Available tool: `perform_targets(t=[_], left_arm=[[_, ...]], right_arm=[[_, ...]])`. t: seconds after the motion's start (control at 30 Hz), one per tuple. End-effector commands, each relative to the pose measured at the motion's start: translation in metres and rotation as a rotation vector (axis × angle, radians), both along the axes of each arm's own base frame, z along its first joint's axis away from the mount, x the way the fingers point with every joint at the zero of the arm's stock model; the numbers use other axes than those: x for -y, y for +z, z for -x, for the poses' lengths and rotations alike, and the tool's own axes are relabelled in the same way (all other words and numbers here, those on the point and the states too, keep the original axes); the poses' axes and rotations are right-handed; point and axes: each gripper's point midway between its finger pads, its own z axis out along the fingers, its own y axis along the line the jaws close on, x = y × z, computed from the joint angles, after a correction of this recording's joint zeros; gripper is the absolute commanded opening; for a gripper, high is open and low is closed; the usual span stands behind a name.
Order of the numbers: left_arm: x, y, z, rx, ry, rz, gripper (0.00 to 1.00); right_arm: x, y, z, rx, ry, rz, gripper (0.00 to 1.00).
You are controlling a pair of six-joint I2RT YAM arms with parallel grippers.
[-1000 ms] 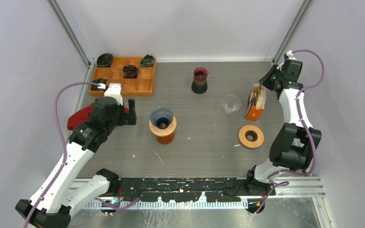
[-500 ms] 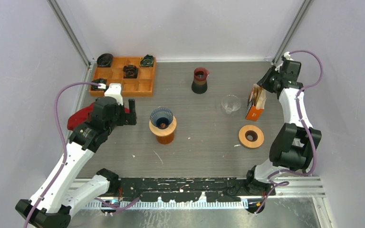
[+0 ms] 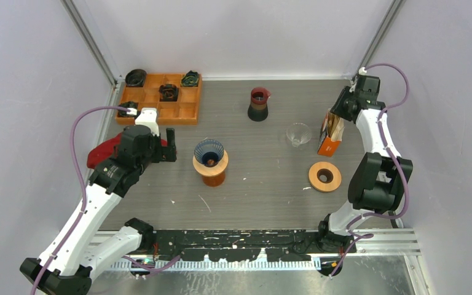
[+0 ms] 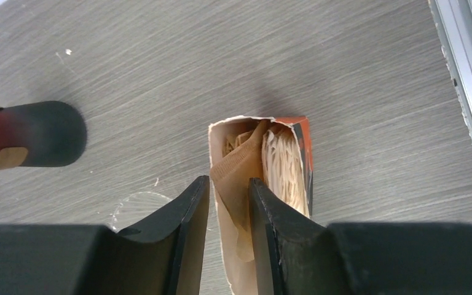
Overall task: Place the coffee filter in the dripper
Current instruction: Pick up a coffee filter from the coffee filter holder.
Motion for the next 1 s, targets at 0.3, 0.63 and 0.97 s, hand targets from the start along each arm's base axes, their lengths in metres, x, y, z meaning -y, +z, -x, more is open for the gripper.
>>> perform_targets(t=[0.3, 0.63, 0.97], left_arm=[[0.003, 0.01, -0.008, 0.048, -0.004, 0.02, 0.99], [0.003, 0.011, -0.007, 0.049, -0.005, 0.021, 0.99], [0.003, 0.012, -0.006, 0.053, -0.004, 0.023, 0.99]], right_arm=[[0.015, 0.009, 0.0, -0.026, -0.058, 0.063, 0.37], [0.014, 0.009, 0.005, -0.053, -0.097, 0.03, 0.11], [-0.008, 0.026, 0.005, 0.013, -0.079, -0.125, 0.01]])
